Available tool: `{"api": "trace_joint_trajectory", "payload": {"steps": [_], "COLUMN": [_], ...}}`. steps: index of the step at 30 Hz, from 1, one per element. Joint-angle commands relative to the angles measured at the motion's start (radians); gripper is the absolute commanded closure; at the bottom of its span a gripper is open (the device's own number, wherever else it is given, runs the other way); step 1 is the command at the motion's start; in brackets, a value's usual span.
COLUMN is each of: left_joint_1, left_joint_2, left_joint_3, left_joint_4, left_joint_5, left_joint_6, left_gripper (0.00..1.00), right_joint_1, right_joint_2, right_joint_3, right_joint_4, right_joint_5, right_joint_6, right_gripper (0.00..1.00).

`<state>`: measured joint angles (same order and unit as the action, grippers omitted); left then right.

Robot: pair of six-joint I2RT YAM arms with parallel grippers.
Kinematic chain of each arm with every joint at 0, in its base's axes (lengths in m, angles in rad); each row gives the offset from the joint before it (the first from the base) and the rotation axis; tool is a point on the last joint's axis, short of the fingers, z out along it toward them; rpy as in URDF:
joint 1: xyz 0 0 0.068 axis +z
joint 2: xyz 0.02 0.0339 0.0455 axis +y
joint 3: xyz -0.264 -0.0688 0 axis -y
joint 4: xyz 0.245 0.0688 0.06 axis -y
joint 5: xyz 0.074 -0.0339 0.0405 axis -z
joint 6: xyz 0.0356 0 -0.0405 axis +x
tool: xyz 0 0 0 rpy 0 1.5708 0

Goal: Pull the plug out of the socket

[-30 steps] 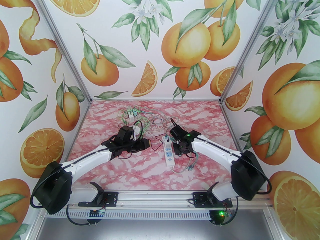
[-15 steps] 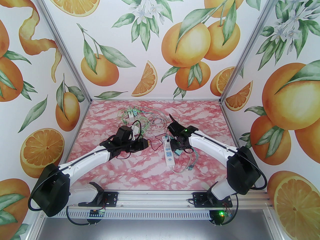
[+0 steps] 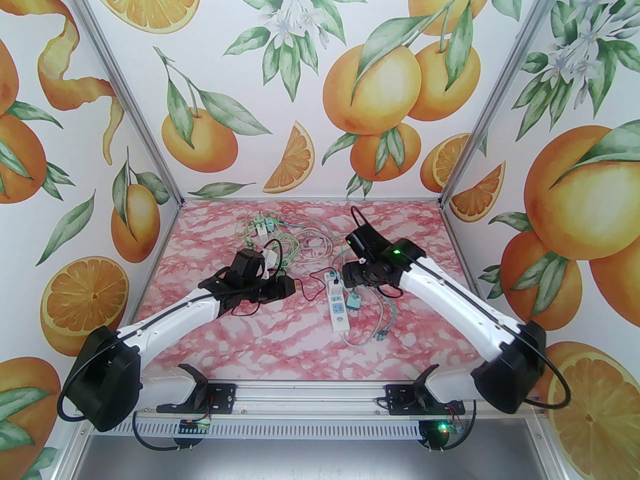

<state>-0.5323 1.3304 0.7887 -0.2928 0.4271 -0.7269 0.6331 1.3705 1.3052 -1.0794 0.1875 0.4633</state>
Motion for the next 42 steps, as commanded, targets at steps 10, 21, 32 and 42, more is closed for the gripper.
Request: {"api": "trace_joint_trajectory", "payload": {"steps": [10,21,32,42], "left_joint_1": [0.059,0.06,0.06,0.02], "left_joint_2": [0.128,0.181,0.201,0.227], "left_joint_3": [0.18,0.219,0.221,0.196], "left_joint_4": [-0.078,-0.077,-0.066,-0.014], "left_joint_5": [0.035,0.061,0.089,0.101], "left_joint_6": [0.12,0.126,0.129,0.08], "left_gripper": [0.43,0.43,0.43,0.43], "right_joint_1": [0.205,0.235,0.142,0.102], "right_joint_2": [0.011,0.171,0.243,0.306], "right_joint_3": [-0.142,-0.137,-0.124,-0.115], "right_joint_4": [0.265,0.347,0.327,0.395], "right_joint_5": [0.001,0.064,0.111,0.055], "right_joint_6": [0.246,0.301,0.266,0.199], "right_gripper": [0.46,0.4,0.38,0.38]}}
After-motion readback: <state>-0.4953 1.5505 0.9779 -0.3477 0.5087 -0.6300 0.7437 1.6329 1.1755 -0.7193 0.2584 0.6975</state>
